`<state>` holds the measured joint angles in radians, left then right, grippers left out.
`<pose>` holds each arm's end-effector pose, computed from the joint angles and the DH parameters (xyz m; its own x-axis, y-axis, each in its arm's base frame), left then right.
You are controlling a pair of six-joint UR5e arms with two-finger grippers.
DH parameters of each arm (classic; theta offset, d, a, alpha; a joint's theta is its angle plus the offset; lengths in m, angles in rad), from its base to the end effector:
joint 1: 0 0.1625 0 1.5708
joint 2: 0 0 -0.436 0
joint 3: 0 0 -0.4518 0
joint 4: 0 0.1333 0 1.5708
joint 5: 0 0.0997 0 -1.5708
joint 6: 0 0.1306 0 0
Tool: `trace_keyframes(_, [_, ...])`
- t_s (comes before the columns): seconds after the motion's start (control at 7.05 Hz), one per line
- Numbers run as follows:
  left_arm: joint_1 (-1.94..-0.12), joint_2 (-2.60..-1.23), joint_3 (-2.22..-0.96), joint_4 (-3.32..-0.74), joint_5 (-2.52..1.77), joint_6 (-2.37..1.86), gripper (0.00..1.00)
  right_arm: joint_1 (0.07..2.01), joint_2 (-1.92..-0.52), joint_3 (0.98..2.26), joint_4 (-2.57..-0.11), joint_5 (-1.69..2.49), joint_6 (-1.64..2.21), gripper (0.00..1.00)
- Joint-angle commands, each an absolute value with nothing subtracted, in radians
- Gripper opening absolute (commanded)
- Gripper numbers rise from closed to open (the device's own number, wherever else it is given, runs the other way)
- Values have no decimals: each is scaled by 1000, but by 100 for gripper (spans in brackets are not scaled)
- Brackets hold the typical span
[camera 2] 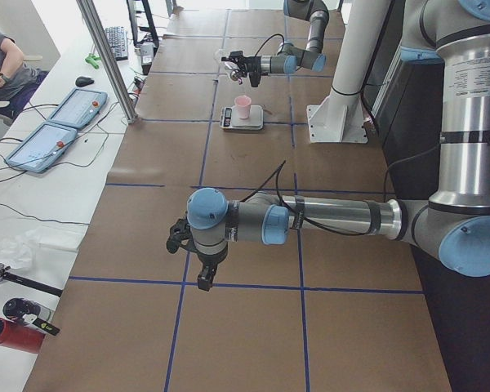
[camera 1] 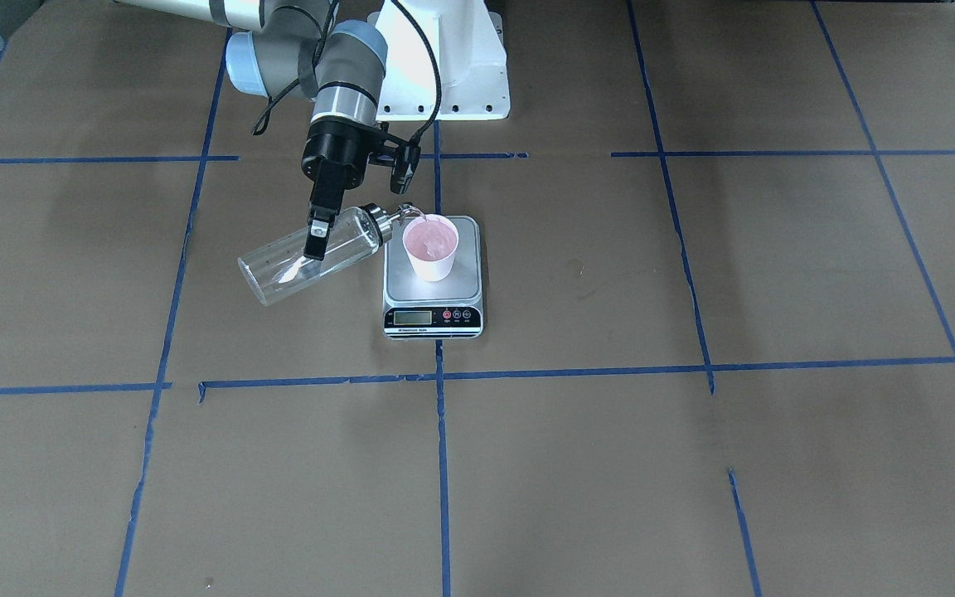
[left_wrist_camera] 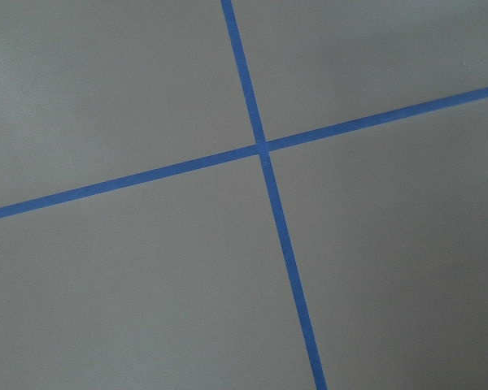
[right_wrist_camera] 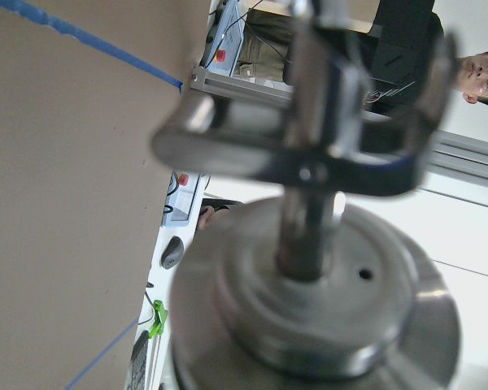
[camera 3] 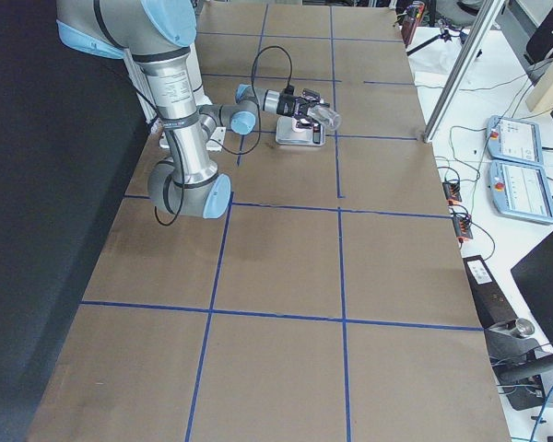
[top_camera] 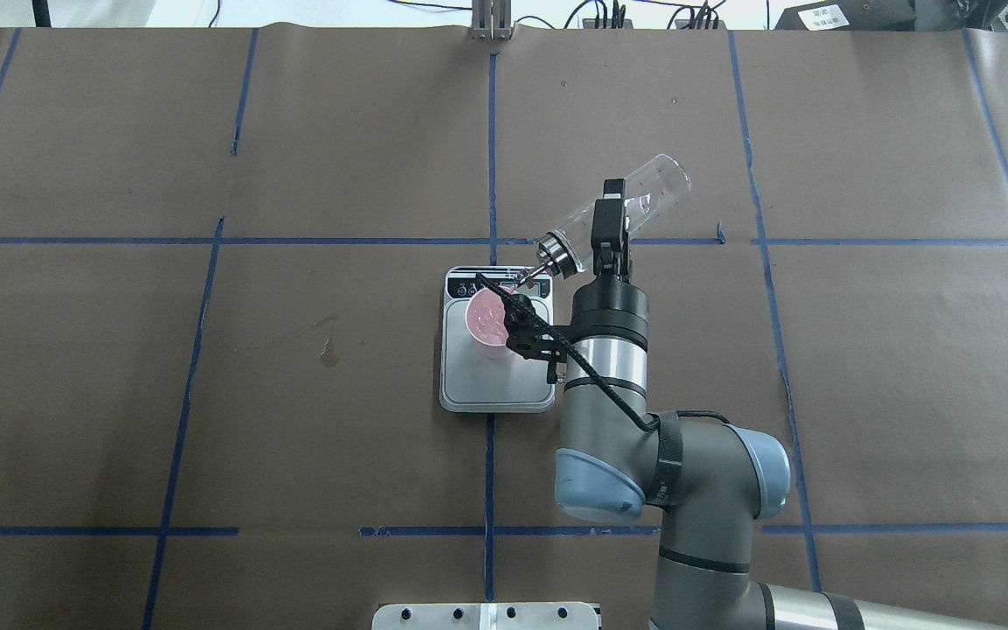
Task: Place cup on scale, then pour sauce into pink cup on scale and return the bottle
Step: 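Tilt the bottle spout down into the pink cup with the right gripper, then turn the bottle upright and carry it back toward its spot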
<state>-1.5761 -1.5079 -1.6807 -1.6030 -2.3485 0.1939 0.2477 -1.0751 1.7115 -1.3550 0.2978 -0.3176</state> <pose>-0.0445 -0.5304 0.6613 0.7005 0.2429 -0.6711 -0.1322 0.9682 0.2124 -0.5816 -0.4134 0.2277 0.5318 -0.1530 -0.8329 0.8466 0.1196 0.5185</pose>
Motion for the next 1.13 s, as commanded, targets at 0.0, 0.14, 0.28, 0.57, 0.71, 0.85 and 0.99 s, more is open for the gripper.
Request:
trace_keyframes(0.0, [-1575,-1508,-1681,-1603,-2349,195,100,250,-1085,1713,-1252,391,-135,0])
trace_keyframes(0.14, [-1575,-1508,-1683,-1601,-2349,195,100,252,-1085,1721,-1249,418,-18,0])
trace_keyframes(0.28, [-1575,-1508,-1683,-1603,-2349,195,100,255,-1094,1738,-1247,469,199,0])
trace_keyframes(0.57, [-1575,-1508,-1683,-1603,-2349,195,100,262,-1158,1845,-1227,641,453,0])
trace_keyframes(0.71, [-1575,-1508,-1683,-1603,-2349,195,100,264,-1184,1870,-1201,649,497,0])
trace_keyframes(0.85, [-1575,-1508,-1681,-1605,-2349,195,100,264,-1202,1871,-1165,687,577,0])
trace_keyframes(0.99, [-1577,-1508,-1681,-1603,-2349,195,100,273,-1224,1871,-1119,748,675,0])
